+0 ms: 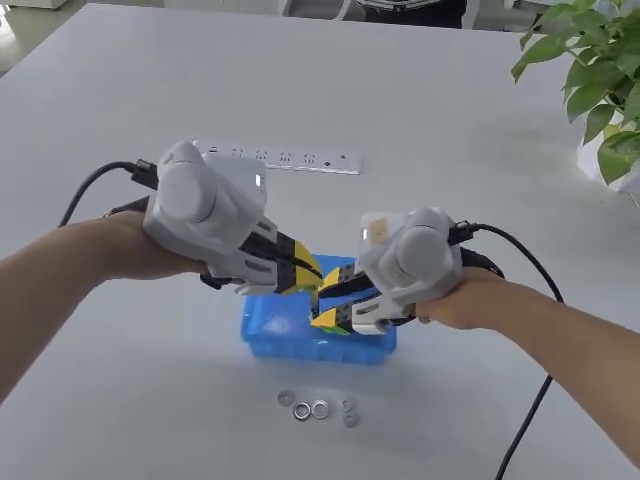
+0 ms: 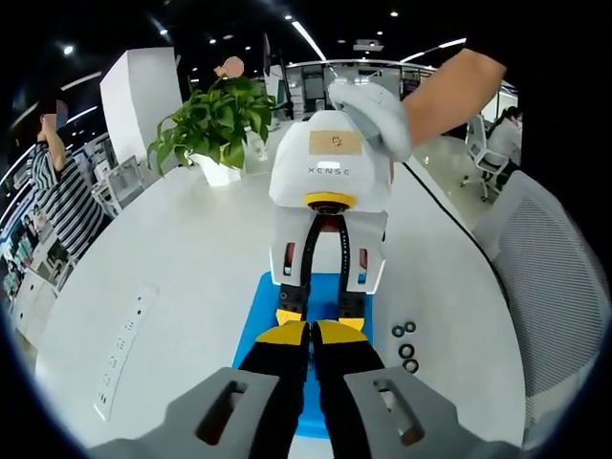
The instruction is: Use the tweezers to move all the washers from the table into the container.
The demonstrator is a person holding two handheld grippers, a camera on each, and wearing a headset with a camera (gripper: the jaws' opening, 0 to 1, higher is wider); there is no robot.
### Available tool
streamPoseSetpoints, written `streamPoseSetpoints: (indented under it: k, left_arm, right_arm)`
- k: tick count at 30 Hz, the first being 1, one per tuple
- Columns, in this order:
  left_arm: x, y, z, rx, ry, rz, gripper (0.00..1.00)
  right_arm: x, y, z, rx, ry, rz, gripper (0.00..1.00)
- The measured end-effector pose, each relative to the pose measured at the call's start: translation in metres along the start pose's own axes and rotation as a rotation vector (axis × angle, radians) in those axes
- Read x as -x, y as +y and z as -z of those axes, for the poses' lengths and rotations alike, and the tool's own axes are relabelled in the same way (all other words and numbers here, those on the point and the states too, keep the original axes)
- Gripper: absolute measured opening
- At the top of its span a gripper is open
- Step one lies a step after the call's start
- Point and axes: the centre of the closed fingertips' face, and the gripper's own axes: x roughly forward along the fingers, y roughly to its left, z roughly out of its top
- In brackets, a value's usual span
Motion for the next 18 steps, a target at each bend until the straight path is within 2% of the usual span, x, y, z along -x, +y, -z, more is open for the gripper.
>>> streamPoseSetpoints:
  k: [6, 18]
  left_arm:
    - [0.001, 0.001, 0.001, 0.006, 0.002, -0.001, 0.06]
    - [0.004, 0.001, 0.0, -0.001, 0.01, -0.01, 0.06]
  right_arm:
    - [0.011, 0.0, 0.003, -0.026, 0.012, 0.028, 0.31]
    - [0.038, 0.007, 0.004, -0.09, -0.007, 0.084, 0.41]
